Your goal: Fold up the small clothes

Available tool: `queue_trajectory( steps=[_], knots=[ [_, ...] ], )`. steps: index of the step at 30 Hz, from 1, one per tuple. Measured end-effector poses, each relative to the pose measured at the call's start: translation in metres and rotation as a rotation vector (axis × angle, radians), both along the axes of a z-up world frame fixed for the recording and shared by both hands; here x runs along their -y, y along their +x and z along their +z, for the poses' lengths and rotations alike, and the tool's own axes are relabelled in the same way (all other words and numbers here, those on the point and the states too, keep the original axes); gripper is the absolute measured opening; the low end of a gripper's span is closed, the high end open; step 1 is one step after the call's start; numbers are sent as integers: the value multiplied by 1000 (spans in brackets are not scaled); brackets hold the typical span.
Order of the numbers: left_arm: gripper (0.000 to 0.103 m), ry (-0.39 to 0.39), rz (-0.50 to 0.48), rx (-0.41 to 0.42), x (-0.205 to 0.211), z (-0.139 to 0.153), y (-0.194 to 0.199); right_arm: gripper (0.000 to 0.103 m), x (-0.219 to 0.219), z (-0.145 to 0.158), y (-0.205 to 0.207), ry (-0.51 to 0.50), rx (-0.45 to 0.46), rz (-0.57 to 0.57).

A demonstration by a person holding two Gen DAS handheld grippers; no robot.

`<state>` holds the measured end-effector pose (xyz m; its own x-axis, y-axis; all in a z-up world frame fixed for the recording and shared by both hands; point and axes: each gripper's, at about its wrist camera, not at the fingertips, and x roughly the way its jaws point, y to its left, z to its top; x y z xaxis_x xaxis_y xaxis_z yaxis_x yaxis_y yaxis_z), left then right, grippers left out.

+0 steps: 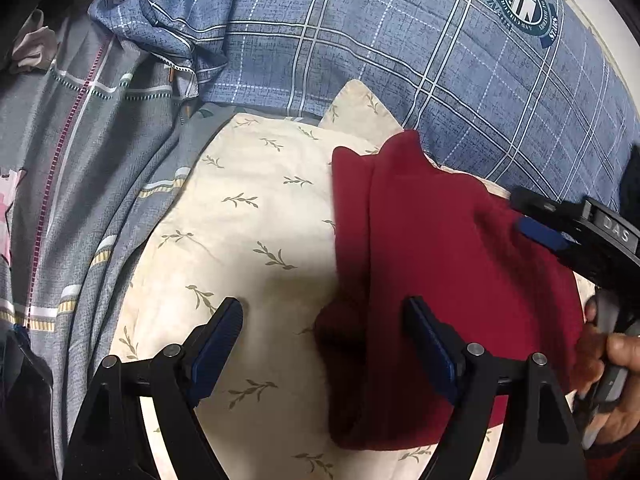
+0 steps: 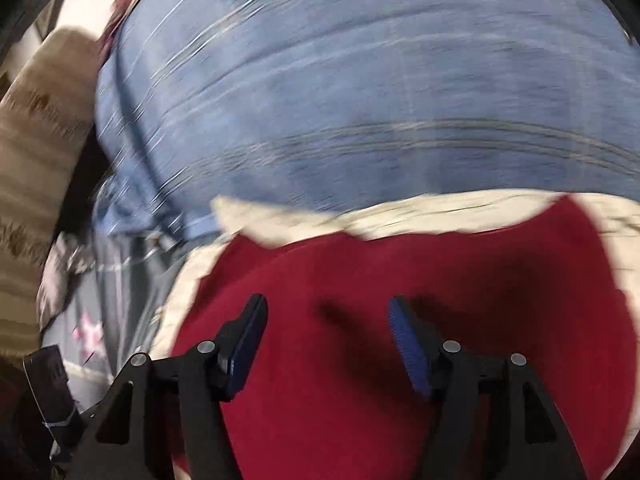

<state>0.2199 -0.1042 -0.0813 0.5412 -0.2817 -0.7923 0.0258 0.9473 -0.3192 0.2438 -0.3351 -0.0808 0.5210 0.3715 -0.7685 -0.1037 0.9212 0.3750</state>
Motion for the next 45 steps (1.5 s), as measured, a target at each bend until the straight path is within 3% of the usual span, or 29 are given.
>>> queue_trajectory(
  steps=[8,13,14,16,17,18,22,26,31,34,38,39,42,45],
  knots=[
    [83,2,-5,-7,1,-1,1,64,-94,-17,17,-24,-24,216],
    [83,-4,-3,-8,-1,-1,-1,63,-129,-28,32,-55,-41,245],
    [83,-6,0,-8,-2,-1,-1,60,-130,-28,32,-60,-41,242],
    [83,-14,3,-8,-3,0,-2,39,-133,-34,37,-95,-61,235],
    [82,-18,3,-8,-4,0,-3,21,-134,-37,39,-108,-71,236],
    [82,-23,-1,-6,-4,1,-4,13,-134,-41,39,-126,-76,239],
    [82,-54,-49,13,-5,5,-12,6,-131,-32,25,-133,-35,262],
    [73,-79,-94,8,-4,6,-16,6,-125,-15,16,-44,-25,285],
    [69,-96,-91,-21,-7,0,-11,6,-139,-24,21,-38,-49,291],
    [66,-104,-98,-17,-6,1,-11,15,-133,-29,18,-50,-69,280],
    [55,-122,-123,-28,-2,-1,-10,52,-79,3,-30,25,-10,212],
    [53,-126,-131,-31,-1,-1,-10,57,-55,14,-53,0,32,159],
    [52,-120,-148,-26,3,0,-10,61,10,32,-111,-157,119,-14],
    [48,-115,-149,-21,4,0,-9,64,84,38,-143,-344,124,-230]
  ],
)
